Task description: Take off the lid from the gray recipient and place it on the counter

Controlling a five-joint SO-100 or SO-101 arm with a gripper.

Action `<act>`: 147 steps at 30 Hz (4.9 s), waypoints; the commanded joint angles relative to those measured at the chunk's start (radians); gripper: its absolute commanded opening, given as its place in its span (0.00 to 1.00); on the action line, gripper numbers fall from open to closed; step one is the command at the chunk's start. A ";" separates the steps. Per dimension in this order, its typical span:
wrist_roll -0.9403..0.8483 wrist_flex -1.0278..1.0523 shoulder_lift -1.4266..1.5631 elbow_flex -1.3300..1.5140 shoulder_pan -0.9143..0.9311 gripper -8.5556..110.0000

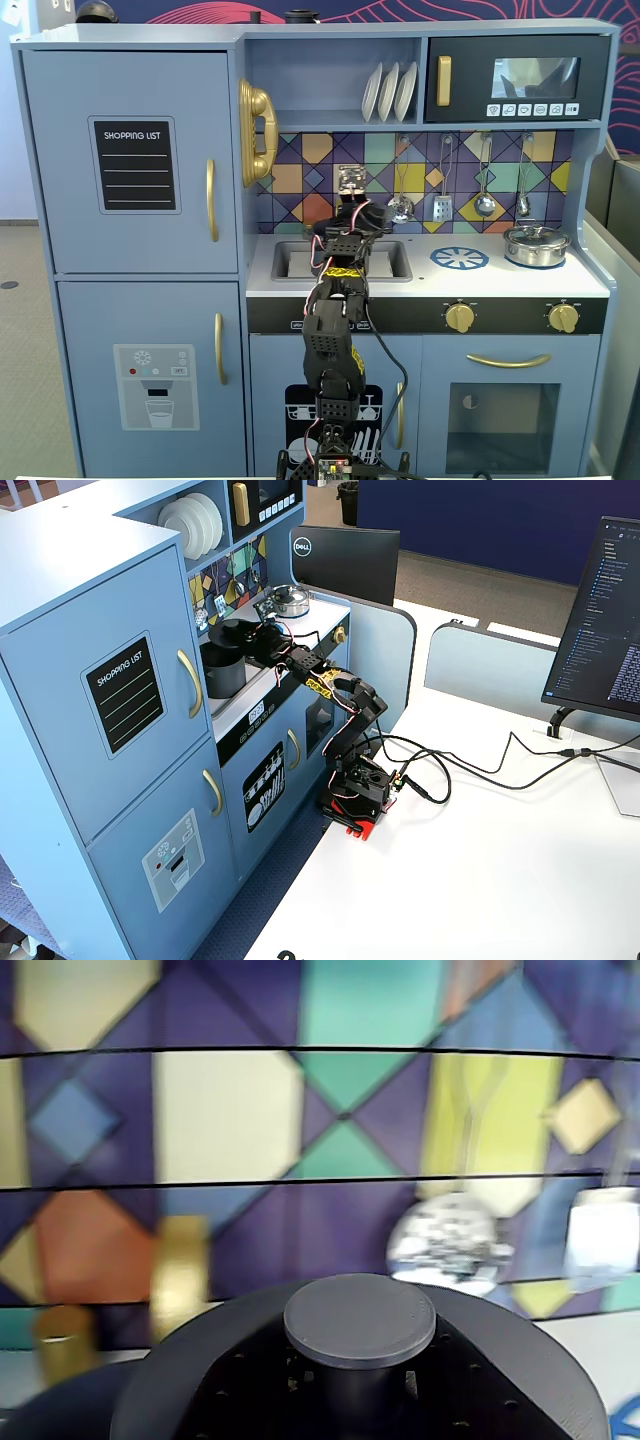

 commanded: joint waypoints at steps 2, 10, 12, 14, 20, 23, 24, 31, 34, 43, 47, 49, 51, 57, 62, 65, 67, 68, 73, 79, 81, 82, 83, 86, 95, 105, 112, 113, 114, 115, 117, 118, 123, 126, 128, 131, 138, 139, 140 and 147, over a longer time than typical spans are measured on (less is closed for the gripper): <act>0.021 -0.014 0.058 -0.091 0.081 0.07; 0.048 -0.060 0.046 -0.072 0.247 0.07; 0.055 -0.092 0.031 -0.054 0.285 0.07; 0.058 -0.124 0.015 -0.032 0.318 0.07; 0.064 -0.186 0.002 0.069 0.377 0.07; 0.069 -0.210 -0.012 0.104 0.390 0.07; 0.071 -0.224 -0.018 0.115 0.391 0.07; 0.075 -0.282 -0.058 0.192 0.394 0.07; 0.071 -0.311 -0.094 0.202 0.397 0.07; 0.071 -0.377 -0.183 0.212 0.405 0.07; 0.074 -0.383 -0.201 0.212 0.405 0.07; 0.072 -0.390 -0.210 0.213 0.403 0.07; 0.071 -0.399 -0.221 0.215 0.400 0.07; 0.071 -0.422 -0.250 0.215 0.391 0.07; 0.057 -0.442 -0.273 0.216 0.387 0.07; 0.051 -0.446 -0.278 0.222 0.385 0.07; 0.046 -0.456 -0.279 0.232 0.382 0.07; 0.043 -0.460 -0.281 0.238 0.382 0.07; 0.035 -0.480 -0.287 0.255 0.376 0.07; 0.009 -0.489 -0.282 0.276 0.367 0.07; 0.015 -0.486 -0.275 0.279 0.365 0.11; 0.020 -0.477 -0.270 0.279 0.365 0.14; 0.021 -0.471 -0.264 0.278 0.368 0.16; 0.021 -0.460 -0.255 0.281 0.377 0.22; 0.048 -0.459 -0.232 0.302 0.405 0.29; 0.048 -0.463 -0.232 0.296 0.426 0.29; 0.046 -0.469 -0.238 0.298 0.443 0.28; 0.046 -0.471 -0.238 0.298 0.446 0.28; 0.048 -0.474 -0.238 0.298 0.449 0.28; 0.051 -0.474 -0.238 0.298 0.451 0.28; 0.049 -0.476 -0.236 0.295 0.451 0.28; 0.049 -0.479 -0.236 0.293 0.449 0.28; 0.064 -0.486 -0.229 0.265 0.437 0.27; 0.058 -0.488 -0.202 0.253 0.433 0.26; 0.058 -0.488 -0.178 0.252 0.433 0.26; 0.071 -0.486 -0.140 0.250 0.428 0.26; 0.077 -0.460 -0.080 0.238 0.402 0.26; 0.075 -0.449 -0.064 0.236 0.396 0.26; 0.071 -0.439 -0.044 0.236 0.390 0.26; 0.075 -0.152 0.284 0.287 0.333 0.20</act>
